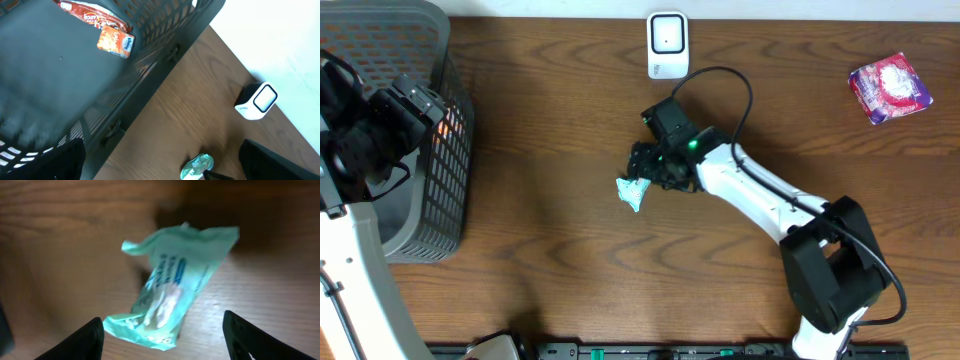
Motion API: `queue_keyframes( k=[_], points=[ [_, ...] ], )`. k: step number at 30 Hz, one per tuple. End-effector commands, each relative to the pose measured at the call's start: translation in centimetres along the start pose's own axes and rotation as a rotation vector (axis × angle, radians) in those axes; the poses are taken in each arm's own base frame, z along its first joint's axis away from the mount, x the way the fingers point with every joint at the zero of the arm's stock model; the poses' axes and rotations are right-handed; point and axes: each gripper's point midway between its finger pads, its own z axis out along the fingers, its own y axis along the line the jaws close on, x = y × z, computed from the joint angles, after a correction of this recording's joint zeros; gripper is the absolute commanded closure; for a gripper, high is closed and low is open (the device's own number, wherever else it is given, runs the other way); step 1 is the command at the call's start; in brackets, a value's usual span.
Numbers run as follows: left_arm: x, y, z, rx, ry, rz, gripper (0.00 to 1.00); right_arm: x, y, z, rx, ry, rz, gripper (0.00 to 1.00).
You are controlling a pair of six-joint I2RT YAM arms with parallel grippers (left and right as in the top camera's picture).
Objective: Scan the item barcode
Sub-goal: 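Grasp the wipes pack with the right gripper and release left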
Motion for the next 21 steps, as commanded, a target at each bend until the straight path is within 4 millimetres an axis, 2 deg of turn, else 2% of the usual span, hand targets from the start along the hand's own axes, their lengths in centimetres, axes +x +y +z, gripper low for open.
queue_keyframes(
  k=[1, 4, 8, 10, 11, 15, 19, 21],
  points=[
    [-0.2, 0.1, -0.2, -0.003, -0.007, -0.007, 0.02, 0.4, -0.9, 1.2, 0.057, -0.007, 0.061, 0.29],
    [-0.2, 0.1, -0.2, -0.003, -0.007, -0.007, 0.02, 0.7, -1.6, 2.6, 0.079, 0.010, 0.073, 0.30],
    [-0.2, 0.1, -0.2, -0.003, -0.007, -0.007, 0.02, 1.2, -2.4, 4.4, 0.101, 0.034, 0.085, 0.39],
    [-0.2, 0.1, -0.2, -0.003, -0.007, -0.007, 0.02, 1.3, -2.6, 4.9, 0.106, 0.039, 0.086, 0.50],
    [-0.2, 0.1, -0.2, -0.003, -0.007, -0.007, 0.02, 1.3, -2.8, 4.9, 0.110, 0.042, 0.084, 0.64],
    [-0.2, 0.1, -0.2, -0.003, -0.007, -0.007, 0.02, 1.0, -2.8, 4.2, 0.110, 0.048, 0.085, 0.94],
    [-0.2, 0.1, -0.2, -0.003, -0.007, -0.007, 0.02, -0.9, -1.9, 2.5, 0.096, 0.028, 0.016, 0.98],
    [-0.2, 0.1, -0.2, -0.003, -0.007, -0.007, 0.02, -2.7, -1.1, 1.0, 0.083, -0.004, -0.032, 0.96]
  ],
)
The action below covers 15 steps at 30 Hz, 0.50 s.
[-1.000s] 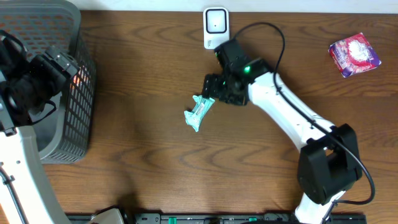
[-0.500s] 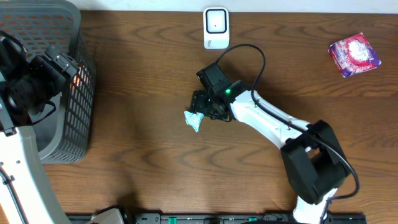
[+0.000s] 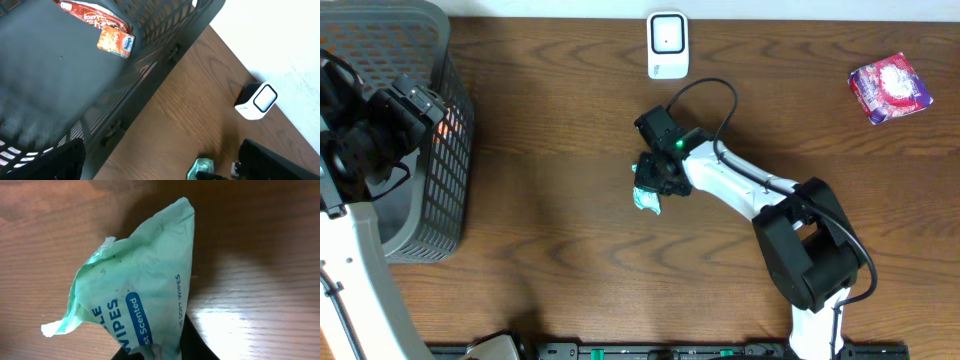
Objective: Scan the item barcode
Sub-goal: 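Grasp the wipes pack with the right gripper and release left, then present the wipes pack to the white scanner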
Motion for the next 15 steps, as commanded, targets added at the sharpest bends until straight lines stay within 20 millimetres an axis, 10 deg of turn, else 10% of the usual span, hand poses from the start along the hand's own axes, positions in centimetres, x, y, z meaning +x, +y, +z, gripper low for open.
queue_keyframes(
  k=[1, 15],
  points=[
    [-0.2, 0.1, -0.2, -0.003, -0.008, -0.007, 0.02, -4.2, 2.1, -3.7, -0.055, -0.112, -0.103, 0.96],
    [-0.2, 0.1, -0.2, -0.003, -0.008, -0.007, 0.02, -19.8, 3.9, -13.0, 0.084, -0.845, -0.298, 0.99]
  ],
)
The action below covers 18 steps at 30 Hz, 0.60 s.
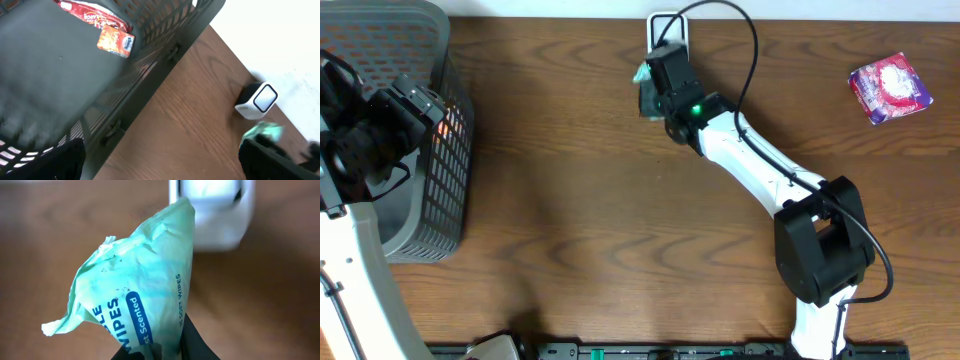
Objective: Scan the item barcode
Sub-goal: 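Present the wipes pack to the white scanner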
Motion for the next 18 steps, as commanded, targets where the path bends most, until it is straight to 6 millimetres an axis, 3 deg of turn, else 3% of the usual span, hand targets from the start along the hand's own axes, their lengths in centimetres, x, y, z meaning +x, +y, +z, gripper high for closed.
queue_keyframes(
  k=[1, 9, 13, 18],
  points=[
    [-0.2, 0.1, -0.2, -0.002, -0.008, -0.007, 0.02, -4.9, -2.2, -0.7, 0.116, -0.191, -0.045, 0.99],
    [-0.2, 0.1, -0.2, -0.002, -0.008, -0.007, 0.02, -8.3, -2.5, 2.4, 0.038, -0.342, 0.017, 0.99],
    [-0.2, 0.1, -0.2, -0.002, -0.008, -0.007, 0.02, -11.5, -2.5, 3.6, -0.026, -0.332, 0.027, 0.99],
    [-0.2, 0.1, -0.2, -0.002, -0.008, -0.007, 0.02, -11.8, -2.6, 6.3, -0.028, -0.256, 0.019, 0.99]
  ],
)
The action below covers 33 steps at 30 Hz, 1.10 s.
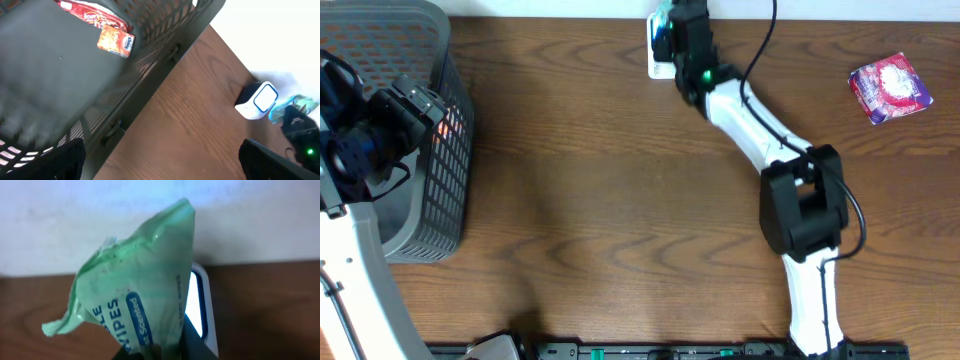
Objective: Scan the item barcode
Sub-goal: 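Present the wipes pack to the white scanner, then carry the wipes pack to the right back corner and release it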
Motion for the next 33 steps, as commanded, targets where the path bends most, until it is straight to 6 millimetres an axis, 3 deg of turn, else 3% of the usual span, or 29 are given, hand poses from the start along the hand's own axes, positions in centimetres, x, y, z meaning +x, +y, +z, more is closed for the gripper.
queue_keyframes(
  k=[1, 6, 10, 13, 16, 20, 25, 30, 33],
  points=[
    [-0.2, 0.1, -0.2, -0.002, -0.009, -0.007, 0.02, -1.5, 0.8, 1.2, -0.035, 0.010, -0.010, 0.99],
    [-0.2, 0.1, -0.2, -0.002, -0.009, -0.007, 0.02, -0.7, -0.1, 2.1, -0.009, 0.057, -0.016, 0.99],
    [-0.2, 0.1, -0.2, -0.002, -0.009, -0.007, 0.02, -2.5, -1.7, 1.3, 0.026, 0.051, -0.006, 0.99],
    [-0.2, 0.1, -0.2, -0.002, -0.009, -0.007, 0.02, -4.8, -5.7, -0.2, 0.147, 0.051, -0.004, 0.99],
    [-0.2, 0.1, -0.2, -0.002, -0.009, -0.007, 0.02, -6.1, -10.1, -1.7, 0.232, 0.104, -0.144, 0.99],
    [-0.2, 0.1, -0.2, -0.002, -0.009, -0.007, 0.02, -4.0, -18.8, -3.8, 0.412, 0.316, -0.395, 0.99],
    [-0.2, 0.1, -0.2, -0.002, -0.009, -0.007, 0.02, -0.3, -27.9, -6.3, 0.528, 0.527, -0.398, 0.99],
    [-0.2, 0.1, -0.2, -0.002, -0.009, -0.007, 0.02, 3.8, -31.7, -6.0, 0.351, 0.597, -0.237, 0.99],
    [-0.2, 0.1, -0.2, -0.002, -0.009, -0.007, 0.02, 5.3, -34.2, -6.0, 0.350, 0.606, -0.188, 0.99]
  ],
)
